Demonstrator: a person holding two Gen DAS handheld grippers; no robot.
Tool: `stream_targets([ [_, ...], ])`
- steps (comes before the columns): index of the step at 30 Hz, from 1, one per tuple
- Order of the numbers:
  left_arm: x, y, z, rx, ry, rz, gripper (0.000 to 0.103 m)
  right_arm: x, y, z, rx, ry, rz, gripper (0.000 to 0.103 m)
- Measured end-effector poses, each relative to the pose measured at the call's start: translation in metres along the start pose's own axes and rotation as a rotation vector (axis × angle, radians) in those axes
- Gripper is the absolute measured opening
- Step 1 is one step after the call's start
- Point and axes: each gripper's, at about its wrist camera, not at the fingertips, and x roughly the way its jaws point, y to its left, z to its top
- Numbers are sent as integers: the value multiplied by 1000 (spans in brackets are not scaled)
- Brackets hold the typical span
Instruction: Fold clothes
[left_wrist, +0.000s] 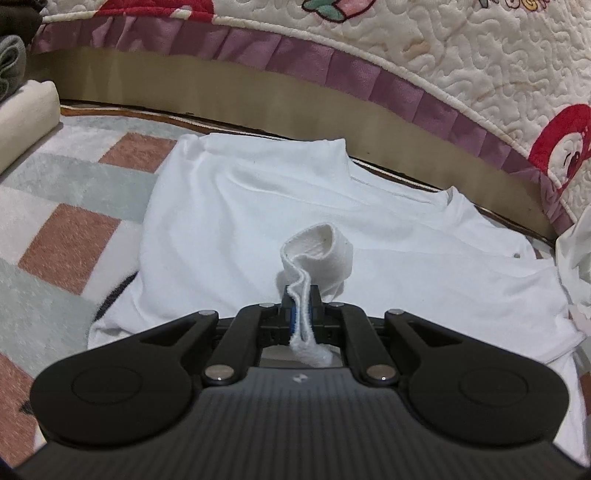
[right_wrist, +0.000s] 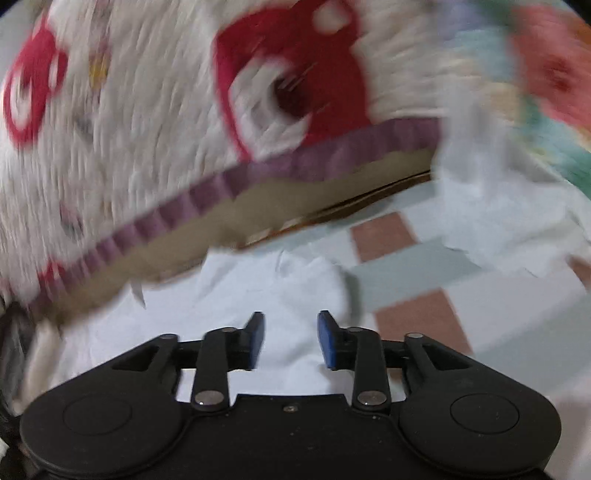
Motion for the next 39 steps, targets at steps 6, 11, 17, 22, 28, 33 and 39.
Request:
stream_targets([
  [6, -1, 3, 2, -11, 21, -19, 5, 70, -10, 17, 66, 36, -136, 56],
  [11, 0, 8, 5, -17, 39, -52, 5, 93, -21, 28, 85, 34, -48, 7],
  [17, -16, 10, 6, 21, -64, -122, 4, 100, -20, 39, 38, 39, -21, 8],
  [22, -33, 2, 3, -17, -154, -80, 4, 101, -26, 48, 78, -1, -27, 8],
  [28, -13, 3, 0, 19, -46, -80, 6, 97, -21, 52, 40, -31, -130, 9],
  [33, -19, 24, 7, -55, -64, -94, 26, 63, -3, 36, -24, -70, -131, 40],
  [39, 12, 45, 29, -181, 45, -178, 40, 24, 14, -17, -201, -42, -114, 45],
])
